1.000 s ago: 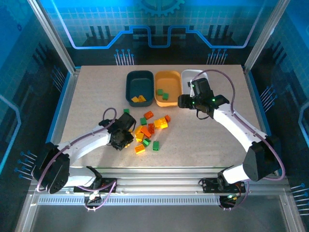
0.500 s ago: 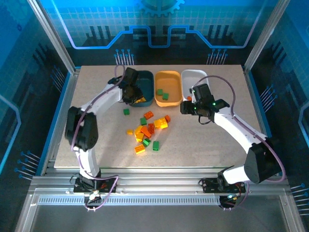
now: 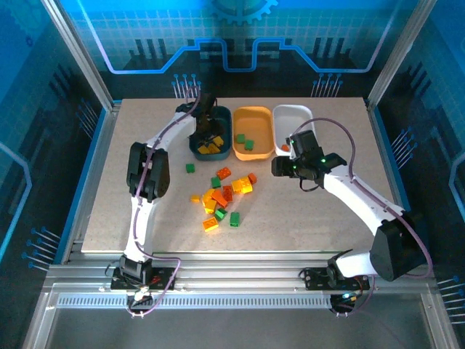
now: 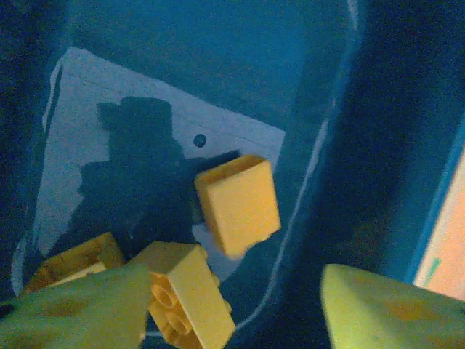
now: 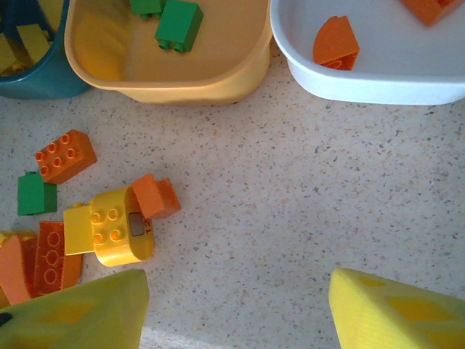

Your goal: Sort the legos into containers by color

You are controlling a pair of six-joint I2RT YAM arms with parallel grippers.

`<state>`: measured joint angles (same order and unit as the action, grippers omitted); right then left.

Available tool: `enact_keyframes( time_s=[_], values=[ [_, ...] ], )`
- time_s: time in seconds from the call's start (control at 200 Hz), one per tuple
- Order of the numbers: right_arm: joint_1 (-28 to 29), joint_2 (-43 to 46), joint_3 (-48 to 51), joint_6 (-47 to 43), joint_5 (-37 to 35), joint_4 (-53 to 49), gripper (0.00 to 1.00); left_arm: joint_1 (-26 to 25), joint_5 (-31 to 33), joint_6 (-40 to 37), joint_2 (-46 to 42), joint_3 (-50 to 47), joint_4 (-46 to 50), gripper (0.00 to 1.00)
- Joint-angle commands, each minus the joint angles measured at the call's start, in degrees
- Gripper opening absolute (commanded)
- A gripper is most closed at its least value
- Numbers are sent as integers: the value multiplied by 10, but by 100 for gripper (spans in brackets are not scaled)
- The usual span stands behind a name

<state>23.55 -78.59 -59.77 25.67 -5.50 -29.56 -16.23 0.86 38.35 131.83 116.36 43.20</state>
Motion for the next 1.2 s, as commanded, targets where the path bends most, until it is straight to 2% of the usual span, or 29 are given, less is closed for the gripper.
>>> enact_keyframes(
  time_s=[0.0,0.1,0.175,0.335,0.495,0.62,0.745,0.885,1.005,1.076,1.196],
  values=[
    [34,7,5,17,-7,-3,68,0,-30,-28,-44,27,1,80],
    [86,-5,-1,32,-53,2,68,1,-36,-48,-106,19,-6,87],
    [124,-21,-7,45,-56,14,67,2,-32,-63,-178,-37,-40,97],
    [210,-90,-41,58,-46,7,67,35,-41,-41,-358,-276,-138,99],
    [288,-142,-45,108,-32,-14,69,83,-75,45,-523,-557,-245,99],
    [322,-177,-46,165,-22,-33,71,97,-96,92,-605,-685,-286,99],
    [348,-217,-61,182,-29,-42,71,97,-112,102,-643,-738,-287,99],
    [348,-236,-54,186,-28,-26,70,97,-115,91,-660,-760,-276,99],
    [342,-258,-72,172,-53,-51,68,97,-122,84,-657,-768,-278,99],
    [335,-259,-68,171,-56,-52,63,97,-124,78,-651,-768,-278,99],
    [327,-241,-50,173,-63,-52,48,97,-129,73,-640,-766,-281,99]
  ],
)
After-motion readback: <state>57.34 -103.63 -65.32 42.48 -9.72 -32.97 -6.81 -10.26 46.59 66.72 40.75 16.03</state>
